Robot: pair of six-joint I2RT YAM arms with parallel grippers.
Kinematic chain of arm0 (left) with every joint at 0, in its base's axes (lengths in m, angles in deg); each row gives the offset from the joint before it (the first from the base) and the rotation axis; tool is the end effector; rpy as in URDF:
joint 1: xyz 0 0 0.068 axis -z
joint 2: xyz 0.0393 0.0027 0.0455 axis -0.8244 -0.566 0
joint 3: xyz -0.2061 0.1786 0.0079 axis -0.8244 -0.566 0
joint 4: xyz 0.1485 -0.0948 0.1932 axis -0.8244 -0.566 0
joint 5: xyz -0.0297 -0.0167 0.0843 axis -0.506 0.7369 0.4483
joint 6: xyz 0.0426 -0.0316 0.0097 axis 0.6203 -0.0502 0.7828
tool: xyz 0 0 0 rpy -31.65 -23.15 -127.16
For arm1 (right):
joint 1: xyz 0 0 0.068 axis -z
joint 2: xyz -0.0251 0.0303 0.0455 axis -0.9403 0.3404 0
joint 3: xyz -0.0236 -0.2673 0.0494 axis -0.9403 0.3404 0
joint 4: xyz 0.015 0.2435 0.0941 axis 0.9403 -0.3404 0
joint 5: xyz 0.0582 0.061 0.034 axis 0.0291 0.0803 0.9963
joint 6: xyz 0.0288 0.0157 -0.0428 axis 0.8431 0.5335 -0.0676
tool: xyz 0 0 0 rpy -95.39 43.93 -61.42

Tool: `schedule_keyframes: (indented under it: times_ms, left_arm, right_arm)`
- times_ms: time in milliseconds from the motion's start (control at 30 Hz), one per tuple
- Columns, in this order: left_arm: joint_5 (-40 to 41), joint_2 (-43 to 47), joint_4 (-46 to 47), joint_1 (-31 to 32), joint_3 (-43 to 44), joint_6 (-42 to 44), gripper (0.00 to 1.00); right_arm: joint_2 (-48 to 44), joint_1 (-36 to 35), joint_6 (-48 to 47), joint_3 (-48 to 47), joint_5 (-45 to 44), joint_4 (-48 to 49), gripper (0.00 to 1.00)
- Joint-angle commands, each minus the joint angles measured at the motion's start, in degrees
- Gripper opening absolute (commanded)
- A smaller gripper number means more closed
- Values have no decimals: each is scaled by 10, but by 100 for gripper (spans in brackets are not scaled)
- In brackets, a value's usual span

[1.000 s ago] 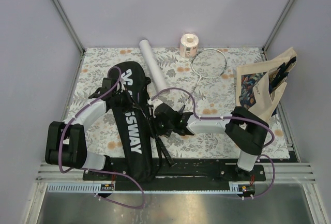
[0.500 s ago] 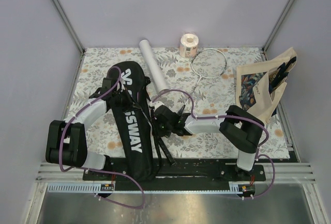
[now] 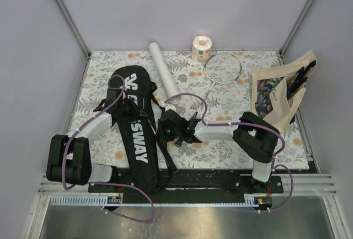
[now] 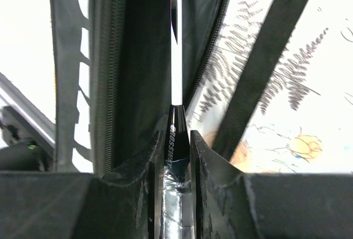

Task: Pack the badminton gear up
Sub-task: Place the racket in the racket bag.

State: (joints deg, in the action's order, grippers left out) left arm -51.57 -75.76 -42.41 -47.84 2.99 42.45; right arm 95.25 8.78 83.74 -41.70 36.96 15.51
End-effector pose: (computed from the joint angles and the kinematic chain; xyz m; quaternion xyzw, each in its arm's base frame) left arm 0.2572 -0.0486 0.1895 -0.2182 0.9028 -0.3049 0.2108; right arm 0.1865 0.3399 0.1602 -0.1609 0.9026 0.3069 0.2554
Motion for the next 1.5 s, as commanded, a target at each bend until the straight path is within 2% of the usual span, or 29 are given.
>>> schedule_keyframes:
  times_ms: [0,233,300,400,467,600,733,867,1200,1333,1467]
  left_arm:
    - [0,35,40,-2,-18,-42,0]
    - [-8,67,74,-2,-47,-83,0]
    - [6,59,35,-3,-27,-55,1]
    - [62,55,-72,-1,30,20,34]
    - [109,74,-121,-2,48,54,40]
    - [160,130,-175,18,30,70,46]
    - [203,159,-211,77,3,67,48]
    - [244,165,-220,139,-27,21,50]
    - [330,124,-234,190,-31,-32,51]
    - [343,109,-231,205,-37,-44,42]
    - [356,105,-223,208,-51,-47,41]
  right_arm:
    - [-3,1,96,-43,-68,111,0]
    - [36,0,137,-67,-127,157,0]
    - [44,-1,131,-72,-118,155,0]
    - [39,-4,125,-55,-116,170,0]
    - [36,-5,122,-47,-113,178,0]
    - [43,-5,119,-50,-107,185,0]
    - [51,-5,120,-55,-98,192,0]
    - [51,-4,122,-55,-97,200,0]
    - [51,-4,132,-39,-87,219,0]
    - [54,-3,133,-42,-85,218,0]
    - [58,-2,136,-41,-82,222,0]
